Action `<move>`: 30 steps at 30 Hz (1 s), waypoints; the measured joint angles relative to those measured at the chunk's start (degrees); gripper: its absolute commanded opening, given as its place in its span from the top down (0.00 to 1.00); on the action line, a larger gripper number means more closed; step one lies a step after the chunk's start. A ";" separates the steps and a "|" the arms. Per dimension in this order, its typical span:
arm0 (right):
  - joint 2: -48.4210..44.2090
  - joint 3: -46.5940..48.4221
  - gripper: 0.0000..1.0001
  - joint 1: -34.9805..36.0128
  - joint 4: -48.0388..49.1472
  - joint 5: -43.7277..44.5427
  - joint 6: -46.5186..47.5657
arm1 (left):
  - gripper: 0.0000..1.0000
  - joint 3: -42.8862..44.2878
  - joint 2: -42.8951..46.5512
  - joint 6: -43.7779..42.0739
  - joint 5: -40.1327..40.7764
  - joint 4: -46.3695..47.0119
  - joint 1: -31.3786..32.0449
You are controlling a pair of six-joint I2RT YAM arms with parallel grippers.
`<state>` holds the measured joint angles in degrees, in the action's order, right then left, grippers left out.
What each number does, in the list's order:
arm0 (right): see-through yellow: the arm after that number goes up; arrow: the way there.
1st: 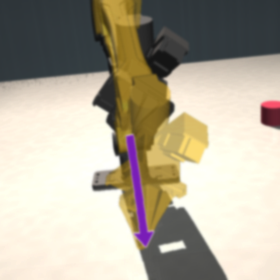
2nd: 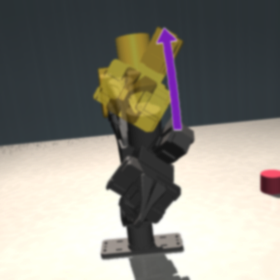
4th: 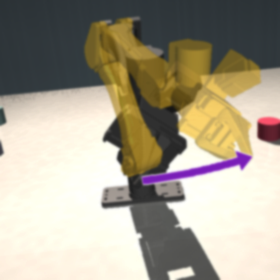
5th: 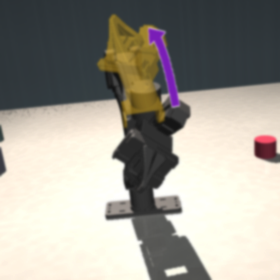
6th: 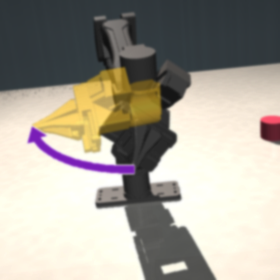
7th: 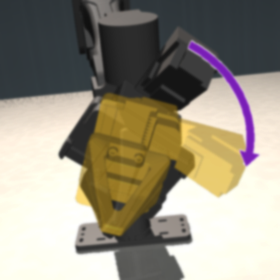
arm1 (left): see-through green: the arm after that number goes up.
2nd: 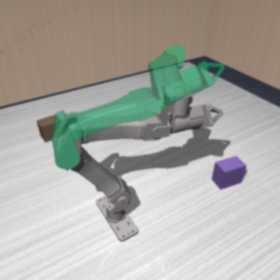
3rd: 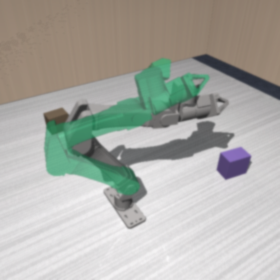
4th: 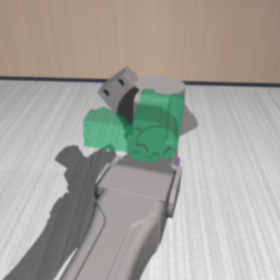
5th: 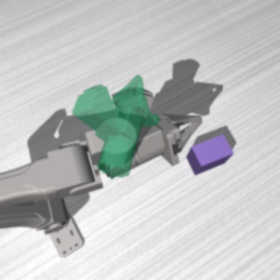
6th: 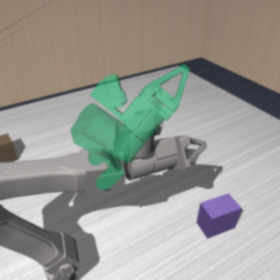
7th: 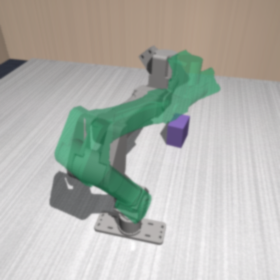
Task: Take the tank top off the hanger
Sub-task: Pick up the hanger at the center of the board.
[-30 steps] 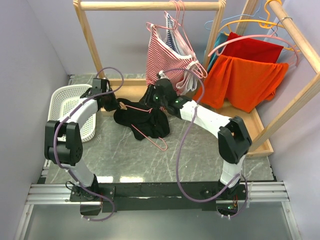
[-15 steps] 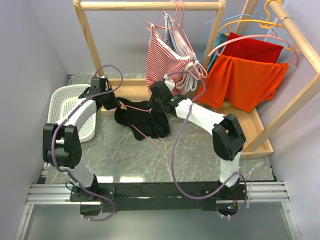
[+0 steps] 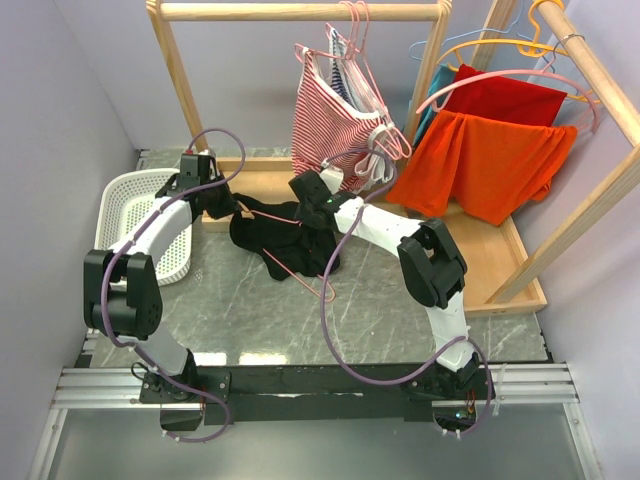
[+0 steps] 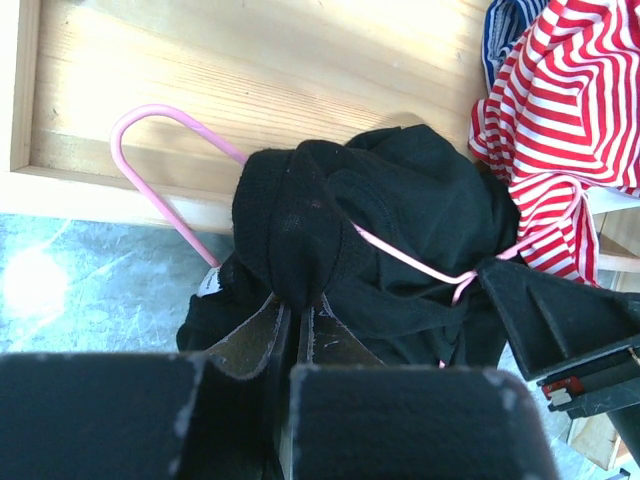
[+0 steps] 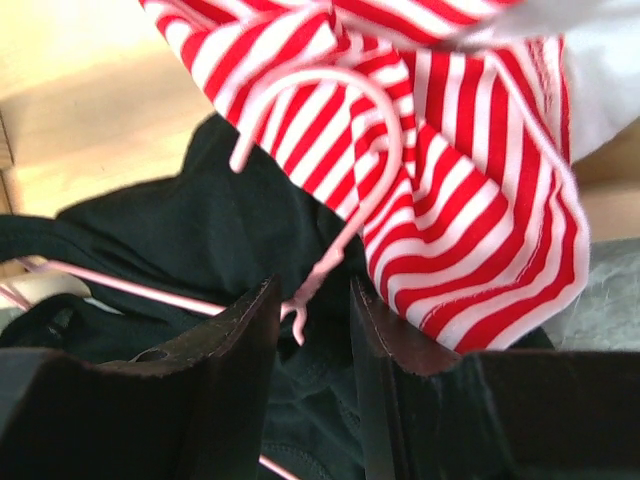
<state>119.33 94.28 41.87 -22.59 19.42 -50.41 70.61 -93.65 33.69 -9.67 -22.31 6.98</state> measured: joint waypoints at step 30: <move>2.91 1.14 1.00 0.26 6.78 -1.55 4.98 | 0.97 -0.11 0.17 -0.07 -1.49 -0.07 0.00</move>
<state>122.23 95.42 42.13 -15.81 17.87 -45.43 70.50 -93.47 33.63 -11.16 -22.37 6.98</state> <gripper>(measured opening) 0.021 0.041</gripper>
